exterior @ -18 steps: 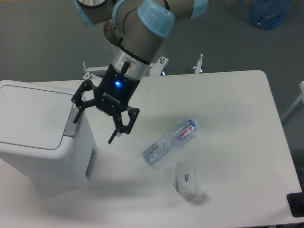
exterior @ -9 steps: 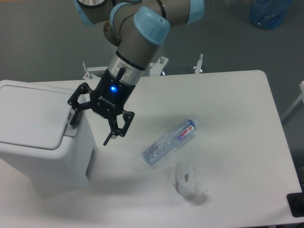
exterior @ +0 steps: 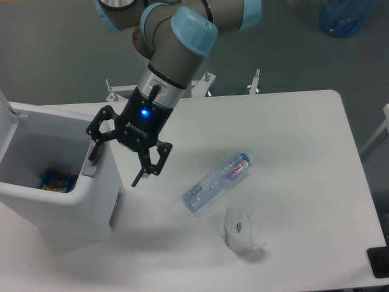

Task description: Open the trash can

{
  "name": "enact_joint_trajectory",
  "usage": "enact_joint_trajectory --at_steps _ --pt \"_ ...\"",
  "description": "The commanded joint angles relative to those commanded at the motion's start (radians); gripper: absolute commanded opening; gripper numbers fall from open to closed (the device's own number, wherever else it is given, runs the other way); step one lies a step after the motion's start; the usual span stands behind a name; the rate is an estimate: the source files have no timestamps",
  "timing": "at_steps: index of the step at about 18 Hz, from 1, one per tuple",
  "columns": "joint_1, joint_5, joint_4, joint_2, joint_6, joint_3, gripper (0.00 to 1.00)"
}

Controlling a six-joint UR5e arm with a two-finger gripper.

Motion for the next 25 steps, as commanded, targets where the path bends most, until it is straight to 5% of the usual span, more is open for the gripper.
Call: enact_joint_trajectory --at_steps 5,9,15,22,25 --pt "0.118 0.011 0.000 -0.003 0.034 0.037 1.00" --pt "0.245 0.018 0.002 -0.032 0.200 0.019 1.00" --pt "0.315 0.404 0.002 -0.043 0.546 -0.012 1.00" --pt "0.405 0.555 -0.002 -0.178 0.736 0.040 1.00" --pt "0.396 0.620 -0.003 -0.190 0.802 0.026 1.00"
